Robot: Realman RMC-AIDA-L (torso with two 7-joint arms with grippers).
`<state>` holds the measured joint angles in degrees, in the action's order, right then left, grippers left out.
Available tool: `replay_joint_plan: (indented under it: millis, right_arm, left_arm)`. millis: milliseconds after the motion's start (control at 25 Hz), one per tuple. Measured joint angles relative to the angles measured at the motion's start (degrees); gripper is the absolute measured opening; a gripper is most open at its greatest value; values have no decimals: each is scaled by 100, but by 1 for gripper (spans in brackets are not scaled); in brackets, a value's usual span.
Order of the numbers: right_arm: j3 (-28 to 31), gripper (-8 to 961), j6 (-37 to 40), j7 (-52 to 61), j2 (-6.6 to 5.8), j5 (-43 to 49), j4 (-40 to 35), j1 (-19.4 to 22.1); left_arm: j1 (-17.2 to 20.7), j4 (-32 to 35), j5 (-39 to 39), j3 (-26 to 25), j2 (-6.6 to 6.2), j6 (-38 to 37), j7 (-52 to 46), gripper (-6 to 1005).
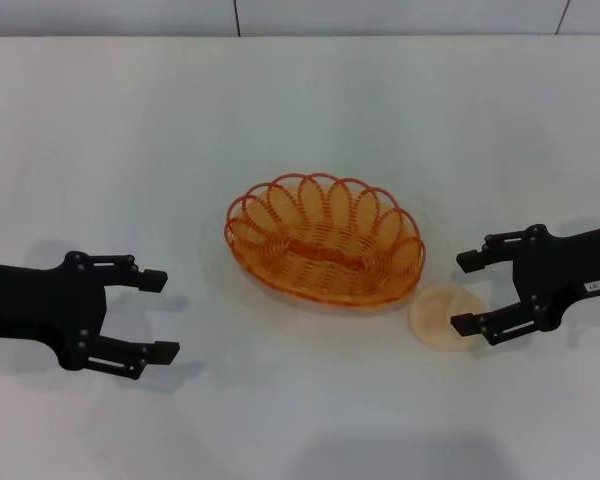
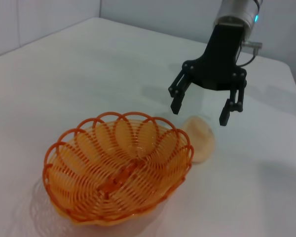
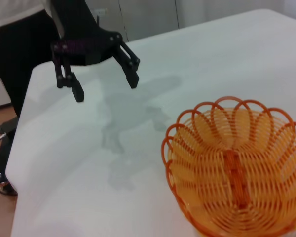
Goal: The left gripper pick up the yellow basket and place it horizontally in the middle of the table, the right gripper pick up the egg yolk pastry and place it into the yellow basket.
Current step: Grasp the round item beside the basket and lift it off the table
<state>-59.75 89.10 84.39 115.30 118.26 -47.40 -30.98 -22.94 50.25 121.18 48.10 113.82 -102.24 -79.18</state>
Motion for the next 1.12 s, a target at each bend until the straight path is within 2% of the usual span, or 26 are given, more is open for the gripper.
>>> replay_joint_plan:
  millis: [440,680,800,1000,1120]
  right_arm:
    - [-53,777,-130,43,1,0,181,-5]
    - [-105,550,-169,43,1,0,214,-4]
    - [-125,310,-172,24,1,0,214,-4]
    - [-130,118,-174,23,1,-16,213,-4]
    - [-119,93,-141,30,-3,-42,167,8]
  left_arm:
    - [-26,35,-6,6,60,64,-60,879]
    - [-42,38,0,6,61,82,-62,879]
    - [-55,38,18,6,62,85,-63,879]
    - [-62,44,27,6,61,91,-62,879]
    - [-62,47,29,6,61,91,-36,879]
